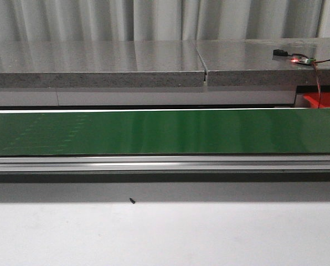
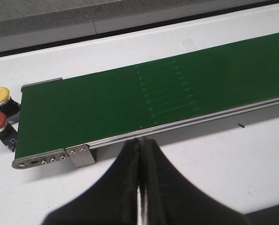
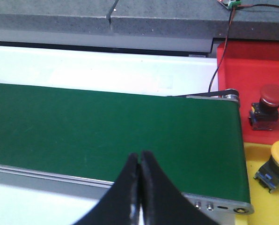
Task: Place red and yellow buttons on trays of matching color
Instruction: 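Move the left gripper down toward another red-capped button, then close the left gripper around the red-capped button and lift it, then set the red button on the belt's near end and open the left gripper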
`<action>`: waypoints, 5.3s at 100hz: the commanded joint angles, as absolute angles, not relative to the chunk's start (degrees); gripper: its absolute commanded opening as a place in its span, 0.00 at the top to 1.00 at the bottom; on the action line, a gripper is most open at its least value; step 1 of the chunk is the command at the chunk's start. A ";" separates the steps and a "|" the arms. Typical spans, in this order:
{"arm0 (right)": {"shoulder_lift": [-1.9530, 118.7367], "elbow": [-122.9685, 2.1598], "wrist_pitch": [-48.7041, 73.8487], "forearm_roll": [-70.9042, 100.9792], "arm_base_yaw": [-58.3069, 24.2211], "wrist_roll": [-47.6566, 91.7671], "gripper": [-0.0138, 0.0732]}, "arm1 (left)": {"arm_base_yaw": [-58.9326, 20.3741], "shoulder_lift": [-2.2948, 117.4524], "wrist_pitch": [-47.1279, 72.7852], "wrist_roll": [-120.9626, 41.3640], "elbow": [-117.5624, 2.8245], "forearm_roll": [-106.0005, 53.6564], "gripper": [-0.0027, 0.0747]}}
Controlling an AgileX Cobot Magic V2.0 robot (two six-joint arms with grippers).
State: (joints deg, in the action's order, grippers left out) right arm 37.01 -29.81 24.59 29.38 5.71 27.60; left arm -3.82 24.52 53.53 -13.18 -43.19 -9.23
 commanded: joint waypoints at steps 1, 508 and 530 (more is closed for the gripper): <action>36.07 -30.95 21.45 30.78 5.71 28.21 0.92 | -4.26 24.94 47.36 -12.73 -44.54 -11.58 0.99; 36.07 -30.96 20.52 32.22 5.71 28.21 0.92 | 14.90 94.40 63.78 -3.14 -84.56 -12.41 0.36; 36.07 -30.96 20.52 32.22 5.71 28.21 0.92 | 14.90 94.13 63.66 -3.00 -89.16 -9.86 0.37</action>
State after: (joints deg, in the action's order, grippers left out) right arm 36.32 -29.35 24.16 31.14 5.71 27.60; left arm 15.08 97.07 64.91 -3.15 -85.88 -10.15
